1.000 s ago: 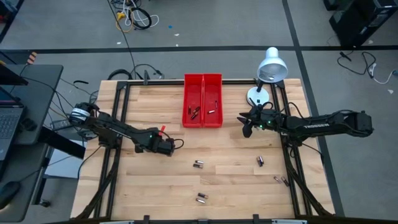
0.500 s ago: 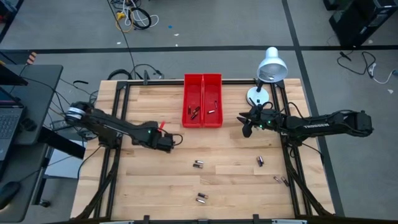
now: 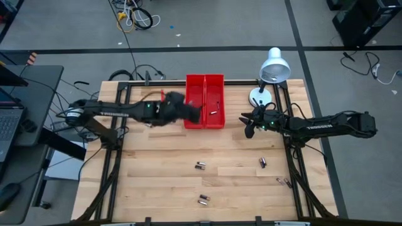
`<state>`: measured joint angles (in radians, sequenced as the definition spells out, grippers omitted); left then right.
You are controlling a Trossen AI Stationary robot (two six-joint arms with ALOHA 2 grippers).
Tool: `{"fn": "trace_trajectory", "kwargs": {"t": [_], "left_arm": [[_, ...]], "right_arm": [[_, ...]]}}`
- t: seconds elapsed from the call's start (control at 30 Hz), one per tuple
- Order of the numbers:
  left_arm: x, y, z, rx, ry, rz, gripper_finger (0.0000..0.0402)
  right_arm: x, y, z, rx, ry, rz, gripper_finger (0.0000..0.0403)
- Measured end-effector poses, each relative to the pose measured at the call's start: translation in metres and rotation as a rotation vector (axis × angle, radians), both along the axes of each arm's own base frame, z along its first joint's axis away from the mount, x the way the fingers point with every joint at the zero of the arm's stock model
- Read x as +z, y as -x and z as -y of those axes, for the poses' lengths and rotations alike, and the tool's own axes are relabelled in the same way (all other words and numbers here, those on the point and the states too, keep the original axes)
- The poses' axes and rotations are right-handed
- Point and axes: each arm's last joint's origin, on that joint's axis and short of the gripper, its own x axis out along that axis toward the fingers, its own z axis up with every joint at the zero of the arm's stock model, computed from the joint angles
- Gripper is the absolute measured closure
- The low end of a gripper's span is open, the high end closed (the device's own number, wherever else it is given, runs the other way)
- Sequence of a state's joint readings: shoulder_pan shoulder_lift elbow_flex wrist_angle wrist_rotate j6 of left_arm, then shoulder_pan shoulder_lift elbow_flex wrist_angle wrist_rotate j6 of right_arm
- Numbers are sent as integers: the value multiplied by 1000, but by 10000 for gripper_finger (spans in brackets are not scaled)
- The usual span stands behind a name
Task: Sort batteries
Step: Put the silver battery into the right red bin
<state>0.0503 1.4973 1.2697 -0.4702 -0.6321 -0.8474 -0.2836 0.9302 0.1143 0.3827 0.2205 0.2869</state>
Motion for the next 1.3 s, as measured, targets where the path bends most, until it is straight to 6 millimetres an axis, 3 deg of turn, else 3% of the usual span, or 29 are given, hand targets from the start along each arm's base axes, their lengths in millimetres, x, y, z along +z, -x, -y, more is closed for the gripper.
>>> {"fn": "trace_trajectory", "kwargs": {"t": [0.13, 0.23, 0.57, 0.8, 1.07, 1.3], "left_arm": [[10, -24, -17, -85, -162, 123, 355], [4, -42, -28, -152, -223, 177, 354], [-55, -74, -70, -102, -170, 150, 354], [-75, -77, -84, -89, -151, 88, 323], [-74, -77, -89, -194, -104, 126, 250], [-66, -74, -88, -196, -112, 137, 230]], "right_arm": [[0, 0, 0, -2, 2, -2, 286], [0, 0, 0, -2, 3, -3, 286], [0, 0, 0, -5, 4, -4, 286], [0, 0, 0, -2, 10, -8, 286], [0, 0, 0, -2, 10, -8, 286], [0, 0, 0, -3, 10, -3, 286]]}}
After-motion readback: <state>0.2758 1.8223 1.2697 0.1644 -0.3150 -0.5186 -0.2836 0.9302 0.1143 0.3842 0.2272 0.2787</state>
